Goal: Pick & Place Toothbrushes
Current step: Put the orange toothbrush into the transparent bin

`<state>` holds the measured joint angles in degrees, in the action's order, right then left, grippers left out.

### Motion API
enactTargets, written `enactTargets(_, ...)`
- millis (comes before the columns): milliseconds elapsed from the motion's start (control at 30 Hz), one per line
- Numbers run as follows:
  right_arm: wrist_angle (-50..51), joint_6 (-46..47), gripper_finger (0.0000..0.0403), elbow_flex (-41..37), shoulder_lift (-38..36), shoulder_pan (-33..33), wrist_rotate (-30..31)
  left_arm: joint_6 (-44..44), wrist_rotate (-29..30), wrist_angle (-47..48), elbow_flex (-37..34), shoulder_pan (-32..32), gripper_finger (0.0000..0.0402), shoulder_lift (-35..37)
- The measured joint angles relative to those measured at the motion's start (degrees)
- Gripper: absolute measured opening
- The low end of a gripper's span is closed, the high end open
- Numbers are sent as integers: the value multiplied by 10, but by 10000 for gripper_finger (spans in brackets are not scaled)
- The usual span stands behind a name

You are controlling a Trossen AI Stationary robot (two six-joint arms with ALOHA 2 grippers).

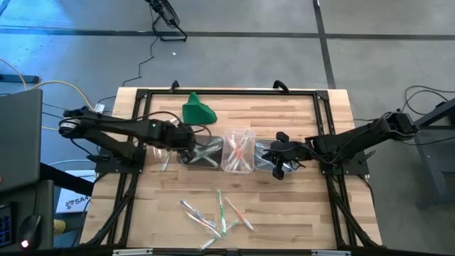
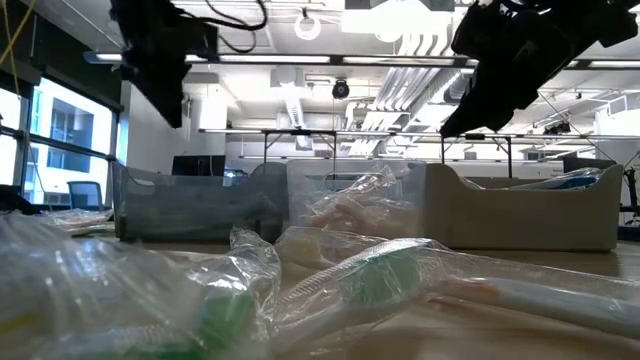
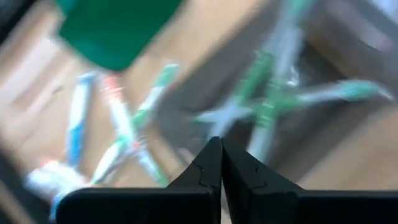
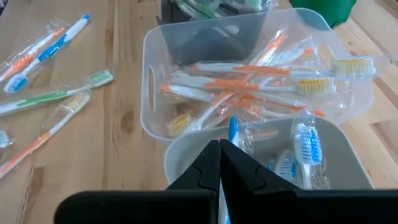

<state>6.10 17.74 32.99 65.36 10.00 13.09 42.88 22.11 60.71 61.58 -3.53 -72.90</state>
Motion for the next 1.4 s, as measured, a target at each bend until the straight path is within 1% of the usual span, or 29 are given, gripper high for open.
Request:
enactTargets(200, -1, 0, 2, 0, 0, 0, 0, 164, 97, 125, 0, 11, 0, 9)
enactTargets(267, -3, 0, 2, 0, 0, 0, 1, 214, 103, 165, 0, 22, 0, 10)
enactTargets(333, -3, 0, 2, 0, 0, 0, 3, 248, 105, 184, -5, 40, 0, 7)
enactTargets(467, 1, 0, 2, 0, 0, 0, 3, 264, 104, 203, -26, 79, 0, 7)
enactTargets(533, 1, -1, 2, 0, 0, 0, 3, 264, 92, 205, -41, 102, 0, 6)
enactTargets(600, 1, -7, 2, 0, 0, 0, 3, 253, 66, 206, -55, 128, 0, 7)
enactTargets(733, 1, -32, 2, 0, 0, 0, 3, 200, 21, 200, -75, 188, 0, 7)
enactTargets(900, 1, -42, 2, 0, 0, 0, 3, 136, -10, 187, -91, 257, 0, 7)
enactTargets(1033, 1, -42, 2, 0, 0, 0, 3, 92, -53, 173, -100, 313, 0, 7)
enactTargets(1267, 1, -41, 3, 0, 0, 0, 3, -22, -85, 75, -123, 405, 0, 7)
enactTargets(1333, 1, -41, 3, 0, 0, 0, 3, -48, -94, 62, -128, 434, 0, 7)
enactTargets(1400, 1, -41, 3, 0, 0, 0, 3, -55, -94, 63, -131, 462, 0, 7)
